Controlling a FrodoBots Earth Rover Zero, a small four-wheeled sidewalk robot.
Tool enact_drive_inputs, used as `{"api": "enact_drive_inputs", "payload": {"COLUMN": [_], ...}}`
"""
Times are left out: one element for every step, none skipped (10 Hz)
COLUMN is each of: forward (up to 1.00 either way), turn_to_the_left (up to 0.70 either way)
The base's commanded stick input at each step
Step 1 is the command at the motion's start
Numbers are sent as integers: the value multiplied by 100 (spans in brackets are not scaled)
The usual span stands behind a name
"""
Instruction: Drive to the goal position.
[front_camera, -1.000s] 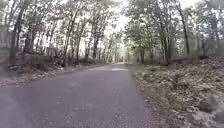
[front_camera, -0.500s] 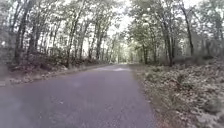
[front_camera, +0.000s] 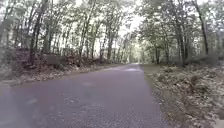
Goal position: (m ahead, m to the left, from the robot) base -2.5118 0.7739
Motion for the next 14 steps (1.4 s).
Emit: {"api": "enact_drive_inputs", "payload": {"forward": [0,0,0,0,0,0,0,0,0,0,0,0,0,0], "turn_to_the_left": [70,70,70,70,70,70,70,70,70,70,70,70,70,70]}}
